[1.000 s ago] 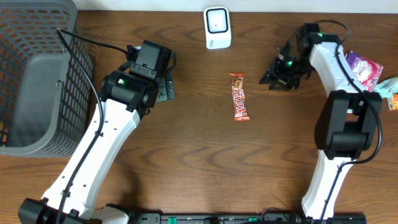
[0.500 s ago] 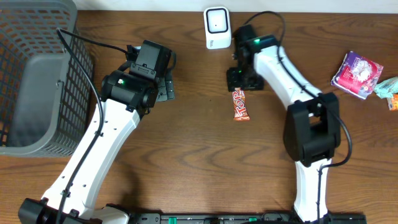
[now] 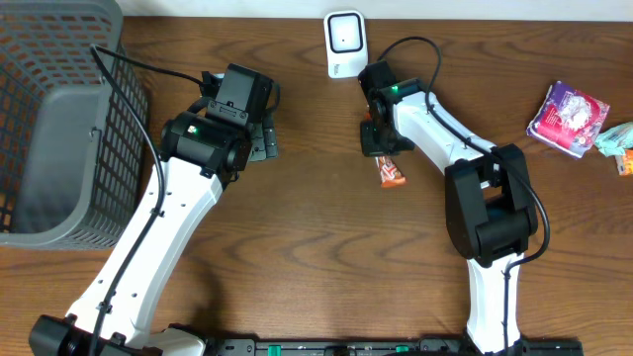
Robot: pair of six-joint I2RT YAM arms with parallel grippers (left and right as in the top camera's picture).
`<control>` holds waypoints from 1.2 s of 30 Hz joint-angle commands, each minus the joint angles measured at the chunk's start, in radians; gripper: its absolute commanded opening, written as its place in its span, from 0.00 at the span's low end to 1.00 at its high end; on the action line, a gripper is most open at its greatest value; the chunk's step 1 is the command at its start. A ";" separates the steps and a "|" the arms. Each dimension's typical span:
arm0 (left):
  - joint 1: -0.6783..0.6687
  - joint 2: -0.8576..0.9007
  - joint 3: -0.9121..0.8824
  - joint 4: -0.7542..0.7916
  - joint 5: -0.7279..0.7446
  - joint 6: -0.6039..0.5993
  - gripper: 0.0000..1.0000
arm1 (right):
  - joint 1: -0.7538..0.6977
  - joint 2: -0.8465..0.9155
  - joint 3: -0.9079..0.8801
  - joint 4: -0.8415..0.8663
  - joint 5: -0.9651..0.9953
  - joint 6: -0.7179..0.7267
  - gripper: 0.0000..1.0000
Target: Scan the item barcode
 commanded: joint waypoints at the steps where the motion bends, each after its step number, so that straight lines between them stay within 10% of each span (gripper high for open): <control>1: 0.003 0.000 0.012 -0.003 -0.002 -0.002 0.98 | 0.000 0.002 0.032 0.010 -0.013 0.006 0.01; 13: 0.003 0.000 0.012 -0.003 -0.003 -0.002 0.98 | -0.001 0.002 0.405 0.103 -0.017 -0.002 0.01; 24: 0.003 0.000 0.012 -0.003 -0.003 -0.002 0.98 | 0.020 0.091 0.405 0.499 0.108 -0.001 0.01; 36: 0.003 0.000 0.012 -0.003 -0.003 -0.002 0.98 | 0.008 0.090 0.408 0.495 0.148 0.011 0.01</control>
